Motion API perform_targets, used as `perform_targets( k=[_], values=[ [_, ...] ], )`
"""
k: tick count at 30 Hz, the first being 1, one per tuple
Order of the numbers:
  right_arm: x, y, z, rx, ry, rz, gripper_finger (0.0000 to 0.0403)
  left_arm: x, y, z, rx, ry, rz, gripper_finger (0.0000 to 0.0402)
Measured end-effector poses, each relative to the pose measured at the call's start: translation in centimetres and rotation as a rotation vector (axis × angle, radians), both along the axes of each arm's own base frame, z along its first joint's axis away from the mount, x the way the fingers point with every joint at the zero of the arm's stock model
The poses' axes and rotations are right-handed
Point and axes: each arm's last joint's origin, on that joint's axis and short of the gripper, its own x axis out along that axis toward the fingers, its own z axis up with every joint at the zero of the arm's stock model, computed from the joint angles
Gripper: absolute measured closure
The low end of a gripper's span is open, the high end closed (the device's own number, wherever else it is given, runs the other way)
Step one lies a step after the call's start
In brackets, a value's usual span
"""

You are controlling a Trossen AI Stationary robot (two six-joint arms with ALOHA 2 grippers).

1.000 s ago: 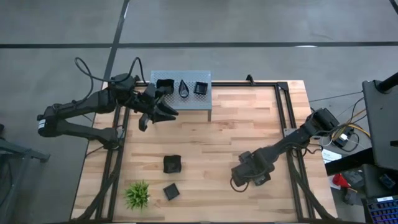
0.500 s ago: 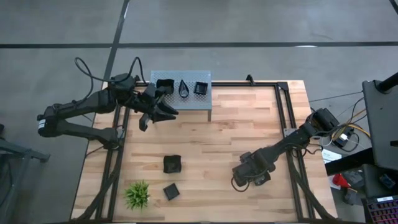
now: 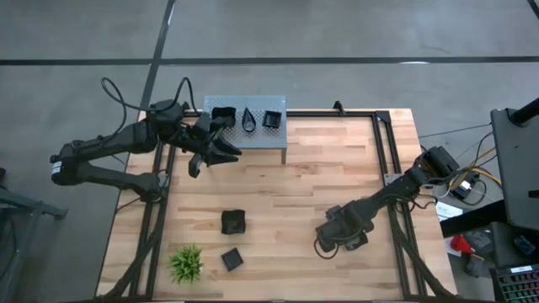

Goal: Pick & Place Mini shaped plates
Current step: Stack the rightmost distorted square plate on top of the other square plates on the shelf

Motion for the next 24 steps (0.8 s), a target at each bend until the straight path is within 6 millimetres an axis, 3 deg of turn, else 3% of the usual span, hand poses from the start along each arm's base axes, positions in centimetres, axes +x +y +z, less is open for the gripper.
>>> perform_targets(
  k=[6,12,17,24],
  values=[
    [0.0,0.2,-0.4,0.068,-0.005,0.000,0.0387,0.1,0.0,-0.5,-0.003,0.013,0.000,0.0303],
    [0.7,0.6,0.7,0.100,-0.046,0.016,0.0394,0.2,0.0,-0.6,-0.005,0.017,0.000,0.0303],
    [2.6,1.4,3.9,0.166,-0.199,0.109,0.0395,0.2,0.0,-0.6,-0.006,0.017,0.000,0.0303],
    [6.1,1.6,10.5,0.239,-0.497,0.257,0.0395,0.1,0.0,-0.6,-0.006,0.014,-0.022,0.0303]
  ],
)
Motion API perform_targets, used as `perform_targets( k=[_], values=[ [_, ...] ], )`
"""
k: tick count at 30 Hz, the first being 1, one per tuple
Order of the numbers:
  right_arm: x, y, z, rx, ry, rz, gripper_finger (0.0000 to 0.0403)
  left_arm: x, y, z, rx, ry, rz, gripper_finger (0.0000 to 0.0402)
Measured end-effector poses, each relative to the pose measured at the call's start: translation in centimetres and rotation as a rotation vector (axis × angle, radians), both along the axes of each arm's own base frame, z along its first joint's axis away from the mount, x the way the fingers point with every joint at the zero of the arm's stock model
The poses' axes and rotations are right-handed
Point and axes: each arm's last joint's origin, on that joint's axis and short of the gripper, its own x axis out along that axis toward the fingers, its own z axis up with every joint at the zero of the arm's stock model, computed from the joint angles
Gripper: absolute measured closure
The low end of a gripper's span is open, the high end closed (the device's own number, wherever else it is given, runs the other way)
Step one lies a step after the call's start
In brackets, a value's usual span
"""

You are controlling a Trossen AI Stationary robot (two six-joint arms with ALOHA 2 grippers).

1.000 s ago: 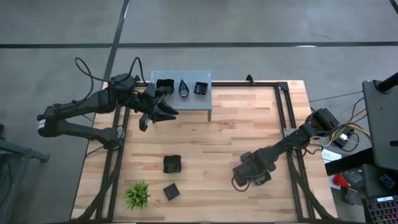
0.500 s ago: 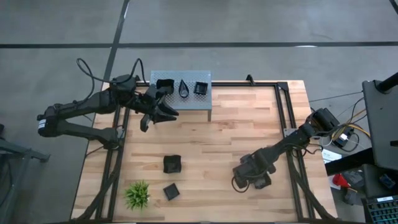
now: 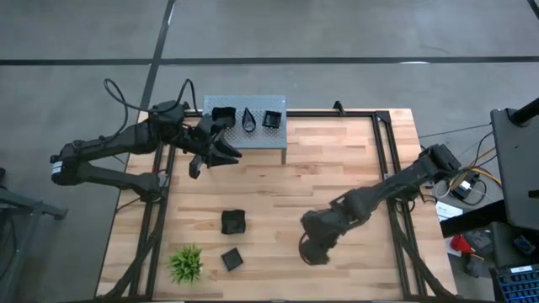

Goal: Pick & Place Mini shaped plates
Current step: Stack the rightmost distorted square plate on top of the other square plates on the shelf

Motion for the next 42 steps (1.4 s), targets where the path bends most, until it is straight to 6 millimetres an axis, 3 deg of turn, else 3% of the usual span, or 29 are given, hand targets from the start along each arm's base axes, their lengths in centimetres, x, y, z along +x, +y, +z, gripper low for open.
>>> perform_targets(
  k=[10,16,21,26,32,42],
  values=[
    [5.2,-3.5,12.4,0.071,-0.755,0.012,0.0395,-0.2,-0.4,1.4,-0.035,-0.125,-0.169,0.0303],
    [5.9,-6.1,16.6,0.063,-1.012,0.012,0.0395,-0.4,-0.6,1.9,-0.097,-0.135,-0.236,0.0303],
    [6.3,-6.3,17.8,0.135,-1.122,0.057,0.0395,-0.1,-0.8,1.8,-0.166,-0.089,-0.333,0.0303],
    [7.3,-6.0,17.6,0.202,-1.181,0.103,0.0395,1.2,-1.1,1.8,-0.260,-0.049,-0.484,0.0303],
    [8.9,-5.8,16.0,0.165,-1.198,0.215,0.0395,3.6,-1.3,1.1,-0.426,0.056,-0.576,0.0303],
    [9.0,-7.3,15.4,0.052,-1.241,0.353,0.0394,5.3,-3.4,-0.1,-0.524,0.155,-0.618,0.0303]
  ],
)
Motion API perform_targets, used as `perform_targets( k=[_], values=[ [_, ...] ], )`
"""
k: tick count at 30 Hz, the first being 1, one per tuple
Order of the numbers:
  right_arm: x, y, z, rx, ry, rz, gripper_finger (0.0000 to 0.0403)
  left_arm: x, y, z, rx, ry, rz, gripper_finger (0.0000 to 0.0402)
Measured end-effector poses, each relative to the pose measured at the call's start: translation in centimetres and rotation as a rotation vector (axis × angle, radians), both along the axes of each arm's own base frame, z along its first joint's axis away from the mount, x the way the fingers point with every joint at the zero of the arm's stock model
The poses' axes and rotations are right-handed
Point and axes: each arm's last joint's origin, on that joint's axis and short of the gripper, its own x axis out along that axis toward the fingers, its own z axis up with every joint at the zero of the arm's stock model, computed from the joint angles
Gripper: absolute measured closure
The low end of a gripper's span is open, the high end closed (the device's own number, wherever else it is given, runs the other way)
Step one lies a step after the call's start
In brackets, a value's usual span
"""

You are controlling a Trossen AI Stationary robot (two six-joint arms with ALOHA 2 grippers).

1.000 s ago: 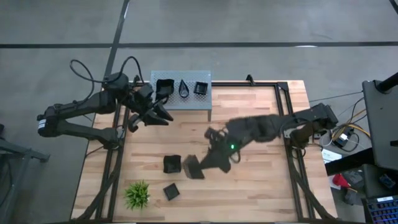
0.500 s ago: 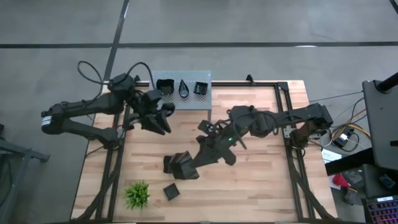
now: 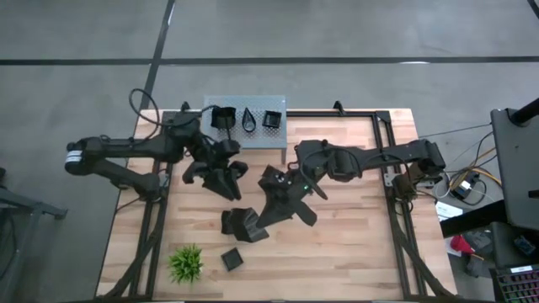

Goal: Pick & Place Mini shaped plates
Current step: Stack the rightmost distorted square plate on top of the other square plates on the shelf

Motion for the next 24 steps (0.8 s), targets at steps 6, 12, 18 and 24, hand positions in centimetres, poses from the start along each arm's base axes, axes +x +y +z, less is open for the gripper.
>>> perform_targets(
  k=[6,12,18,24],
  values=[
    [-0.1,0.1,-0.2,-0.048,-0.019,0.036,0.0394,0.2,-1.4,-0.2,-0.009,0.008,-0.022,0.0303],
    [-0.2,0.0,-0.2,-0.039,-0.024,0.084,0.0394,0.6,-1.8,-0.4,-0.012,0.000,0.039,0.0303],
    [-0.2,0.0,-0.2,-0.035,-0.023,0.100,0.0394,0.6,-1.8,-0.4,-0.004,-0.011,0.046,0.0303],
    [-0.2,-0.2,-0.2,-0.036,-0.024,0.098,0.0394,0.7,-1.7,-0.5,0.010,-0.029,0.098,0.0303]
  ],
)
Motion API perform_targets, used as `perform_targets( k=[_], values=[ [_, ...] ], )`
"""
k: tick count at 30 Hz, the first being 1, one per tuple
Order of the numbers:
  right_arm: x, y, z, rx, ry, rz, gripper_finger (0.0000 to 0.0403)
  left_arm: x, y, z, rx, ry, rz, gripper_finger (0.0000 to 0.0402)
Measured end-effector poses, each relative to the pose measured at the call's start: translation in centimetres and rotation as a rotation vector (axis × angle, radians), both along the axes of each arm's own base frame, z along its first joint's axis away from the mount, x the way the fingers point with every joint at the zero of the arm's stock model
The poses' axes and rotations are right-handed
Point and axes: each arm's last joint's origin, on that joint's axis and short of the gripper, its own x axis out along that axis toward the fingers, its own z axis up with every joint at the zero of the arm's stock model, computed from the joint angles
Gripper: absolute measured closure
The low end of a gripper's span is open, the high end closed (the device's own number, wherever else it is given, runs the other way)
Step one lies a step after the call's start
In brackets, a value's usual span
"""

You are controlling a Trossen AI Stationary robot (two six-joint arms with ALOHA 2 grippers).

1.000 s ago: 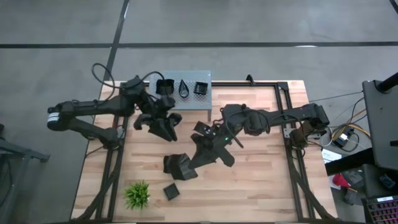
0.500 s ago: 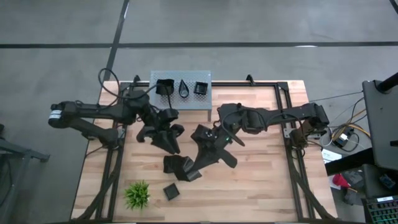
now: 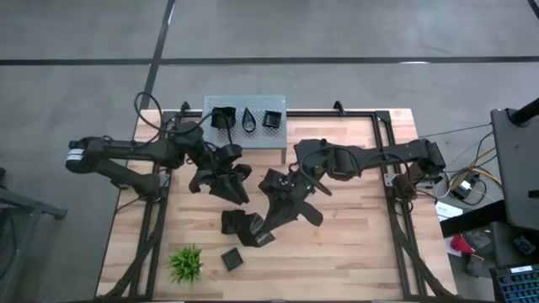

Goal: Pick & Place Mini shaped plates
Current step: Stack the rightmost distorted square plate on top of the other square plates on the shelf

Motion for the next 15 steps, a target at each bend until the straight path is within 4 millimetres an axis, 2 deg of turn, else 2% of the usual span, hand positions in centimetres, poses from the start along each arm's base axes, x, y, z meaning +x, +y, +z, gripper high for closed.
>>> perform_targets(
  k=[15],
  values=[
    [0.4,-2.1,0.0,0.000,-0.001,-0.054,0.0394,-0.2,-0.9,-0.1,0.002,0.017,-0.095,0.0303]
  ],
)
